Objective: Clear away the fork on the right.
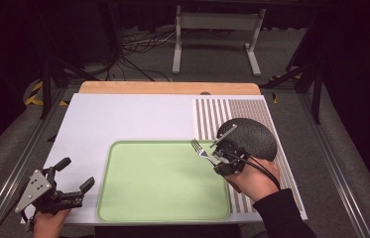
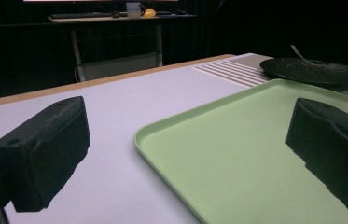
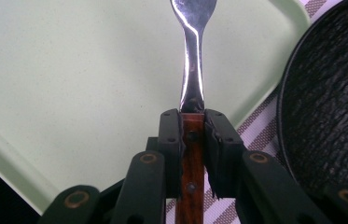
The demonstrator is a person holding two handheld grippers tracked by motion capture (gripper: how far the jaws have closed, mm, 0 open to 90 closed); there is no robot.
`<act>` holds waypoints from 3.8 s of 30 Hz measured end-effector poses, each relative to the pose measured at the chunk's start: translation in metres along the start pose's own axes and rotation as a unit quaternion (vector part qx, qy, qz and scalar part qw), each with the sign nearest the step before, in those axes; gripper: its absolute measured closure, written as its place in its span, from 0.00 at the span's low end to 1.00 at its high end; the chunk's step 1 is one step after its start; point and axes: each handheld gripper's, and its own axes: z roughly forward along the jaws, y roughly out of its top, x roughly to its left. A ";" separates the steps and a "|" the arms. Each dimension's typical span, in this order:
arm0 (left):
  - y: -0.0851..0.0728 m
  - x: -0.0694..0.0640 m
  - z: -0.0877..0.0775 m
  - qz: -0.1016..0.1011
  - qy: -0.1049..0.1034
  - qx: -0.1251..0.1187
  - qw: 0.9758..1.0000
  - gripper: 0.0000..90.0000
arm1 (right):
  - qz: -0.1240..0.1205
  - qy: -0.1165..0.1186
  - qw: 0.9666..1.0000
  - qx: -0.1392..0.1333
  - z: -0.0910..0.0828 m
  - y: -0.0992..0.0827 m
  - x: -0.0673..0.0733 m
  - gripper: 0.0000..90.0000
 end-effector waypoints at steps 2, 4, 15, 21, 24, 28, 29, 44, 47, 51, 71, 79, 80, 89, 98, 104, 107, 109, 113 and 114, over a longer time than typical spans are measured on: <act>0.000 0.000 0.000 0.000 0.000 0.001 1.000 0.00 | -0.002 0.003 1.000 0.003 0.003 0.001 0.002 0.86; 0.000 0.000 0.000 0.000 0.000 0.001 1.000 0.00 | -0.004 0.007 1.000 0.005 0.006 0.002 0.005 0.86; 0.000 0.000 0.000 -0.002 -0.003 -0.004 1.000 0.00 | -0.001 0.023 1.000 0.017 0.022 0.006 0.020 0.86; 0.000 0.000 -0.001 -0.004 -0.004 -0.006 1.000 0.00 | -0.006 0.031 0.999 0.021 0.028 0.007 0.025 0.86; 0.000 0.000 -0.001 -0.004 -0.005 -0.005 1.000 0.00 | -0.007 0.032 0.999 0.022 0.033 0.007 0.028 0.86; 0.001 0.000 -0.001 -0.004 -0.006 -0.005 1.000 0.00 | -0.008 0.035 0.999 0.026 0.039 0.009 0.030 0.86; 0.001 0.000 -0.001 -0.006 -0.006 -0.006 1.000 0.00 | -0.007 0.035 0.999 0.027 0.041 0.009 0.031 0.86; 0.000 0.001 -0.001 -0.008 -0.006 -0.007 1.000 0.00 | -0.009 0.044 0.998 0.044 0.055 0.010 0.037 0.86; 0.000 0.001 -0.001 -0.009 -0.006 -0.007 1.000 0.00 | -0.010 0.044 0.998 0.044 0.057 0.010 0.037 0.86; 0.000 0.000 -0.001 -0.008 -0.007 -0.007 1.000 0.00 | -0.012 0.046 0.998 0.044 0.059 0.010 0.038 0.86; 0.000 0.001 0.000 -0.009 -0.005 -0.007 1.000 0.00 | -0.061 0.047 0.997 0.004 0.052 0.012 0.040 0.57; 0.000 0.001 -0.001 -0.009 -0.005 -0.007 1.000 0.00 | -0.143 0.057 0.985 -0.073 0.041 0.020 0.048 0.69; 0.000 0.001 0.000 -0.009 -0.005 -0.008 1.000 0.00 | -0.157 0.055 0.983 -0.075 0.040 0.022 0.051 0.80; 0.000 0.001 0.000 -0.009 -0.005 -0.007 1.000 0.00 | -0.183 0.067 0.977 -0.082 0.052 0.036 0.054 1.00; 0.000 0.001 0.000 -0.009 -0.005 -0.007 1.000 0.00 | -0.197 0.076 0.974 -0.077 0.072 0.047 0.056 1.00; 0.000 0.001 0.000 -0.007 -0.006 -0.006 1.000 0.00 | -0.193 0.074 0.975 -0.079 0.081 0.051 0.055 1.00; 0.000 0.001 0.000 -0.007 -0.006 -0.006 1.000 0.00 | -0.193 0.074 0.975 -0.079 0.083 0.052 0.054 1.00; 0.000 0.001 0.000 -0.007 -0.005 -0.006 1.000 0.00 | -0.192 0.074 0.975 -0.081 0.085 0.053 0.054 1.00; 0.000 0.001 0.000 -0.007 -0.006 -0.006 1.000 0.00 | -0.196 0.073 0.974 -0.085 0.089 0.055 0.054 1.00; 0.000 0.001 0.000 -0.007 -0.006 -0.006 1.000 0.00 | -0.197 0.073 0.974 -0.083 0.090 0.055 0.054 1.00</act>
